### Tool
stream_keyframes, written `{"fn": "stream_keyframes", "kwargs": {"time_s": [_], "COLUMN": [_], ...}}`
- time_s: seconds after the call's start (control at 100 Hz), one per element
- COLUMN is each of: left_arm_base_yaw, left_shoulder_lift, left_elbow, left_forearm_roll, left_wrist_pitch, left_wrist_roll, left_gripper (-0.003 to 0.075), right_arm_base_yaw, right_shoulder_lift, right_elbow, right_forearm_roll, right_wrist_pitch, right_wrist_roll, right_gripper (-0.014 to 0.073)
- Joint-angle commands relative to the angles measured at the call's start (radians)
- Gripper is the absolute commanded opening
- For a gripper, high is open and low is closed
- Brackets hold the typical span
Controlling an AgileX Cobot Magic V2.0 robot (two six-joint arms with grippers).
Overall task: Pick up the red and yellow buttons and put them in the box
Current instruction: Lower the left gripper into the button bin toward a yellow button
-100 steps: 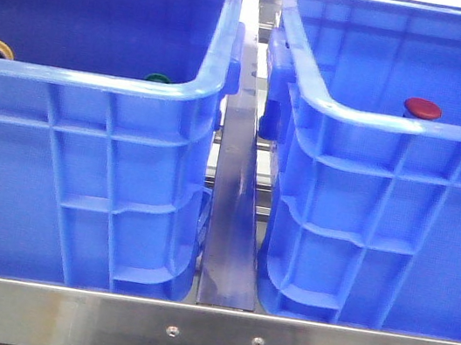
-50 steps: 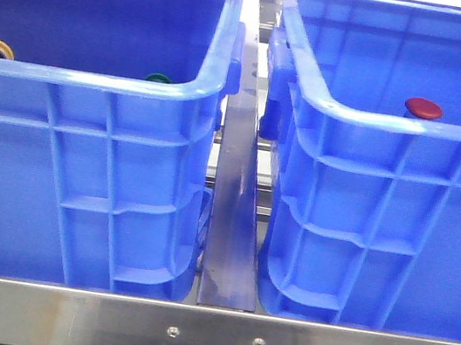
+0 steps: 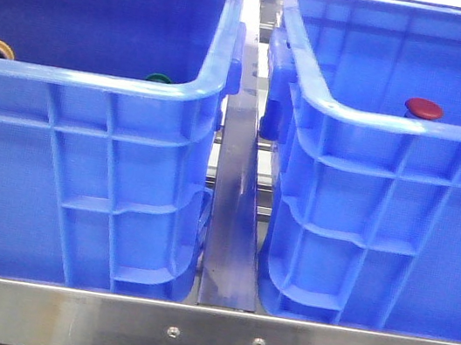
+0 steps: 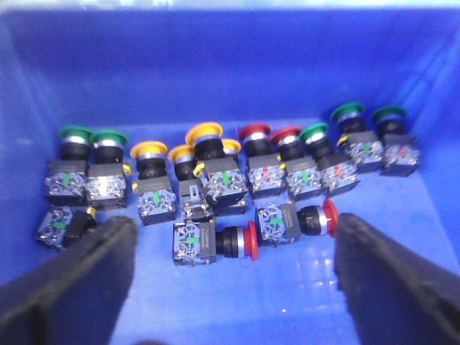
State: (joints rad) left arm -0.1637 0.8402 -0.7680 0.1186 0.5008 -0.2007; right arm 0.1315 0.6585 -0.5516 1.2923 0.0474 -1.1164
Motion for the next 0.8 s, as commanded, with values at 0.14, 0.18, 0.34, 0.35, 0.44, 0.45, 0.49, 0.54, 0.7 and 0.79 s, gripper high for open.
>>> {"fn": "stream_keyframes", "kwargs": {"time_s": [0.14, 0.18, 0.34, 0.35, 0.44, 0.45, 0.49, 0.54, 0.7, 0.79], "left_arm_base_yaw": [0.004, 0.004, 0.004, 0.004, 0.004, 0.004, 0.004, 0.004, 0.004, 0.004], "left_shoulder_lift": [0.228, 0.277, 0.457, 0.464, 0.55, 0.562, 0.591, 0.628, 0.708, 0.738], "left_elbow": [-0.192, -0.227, -0.348, -0.358, -0.407, -0.411, -0.431, -0.448, -0.465, -0.465], "left_forearm_roll": [0.002, 0.002, 0.004, 0.004, 0.004, 0.004, 0.004, 0.004, 0.022, 0.037], "left_wrist_pitch": [-0.001, 0.013, 0.055, 0.057, 0.061, 0.063, 0.068, 0.073, 0.071, 0.061], "left_wrist_roll": [-0.008, -0.008, -0.008, -0.008, -0.008, -0.008, -0.008, -0.008, -0.013, -0.016], "left_gripper": [0.0566, 0.0566, 0.0566, 0.0566, 0.0566, 0.0566, 0.0566, 0.0566, 0.0566, 0.0566], "right_arm_base_yaw": [-0.002, -0.002, -0.002, -0.002, -0.002, -0.002, -0.002, -0.002, -0.002, -0.002], "right_shoulder_lift": [-0.006, -0.006, -0.006, -0.006, -0.006, -0.006, -0.006, -0.006, -0.006, -0.006], "right_elbow": [-0.027, -0.027, -0.027, -0.027, -0.027, -0.027, -0.027, -0.027, -0.027, -0.027], "right_forearm_roll": [-0.002, -0.002, -0.002, -0.002, -0.002, -0.002, -0.002, -0.002, -0.002, -0.002], "right_wrist_pitch": [-0.015, -0.013, -0.005, -0.005, 0.002, 0.004, 0.009, 0.015, 0.016, 0.016], "right_wrist_roll": [-0.007, -0.007, -0.007, -0.007, -0.007, -0.007, -0.007, -0.007, -0.007, -0.007], "right_gripper": [-0.0069, -0.0069, -0.0069, -0.0069, -0.0069, -0.0069, -0.0069, -0.0069, -0.0069, -0.0069]}}
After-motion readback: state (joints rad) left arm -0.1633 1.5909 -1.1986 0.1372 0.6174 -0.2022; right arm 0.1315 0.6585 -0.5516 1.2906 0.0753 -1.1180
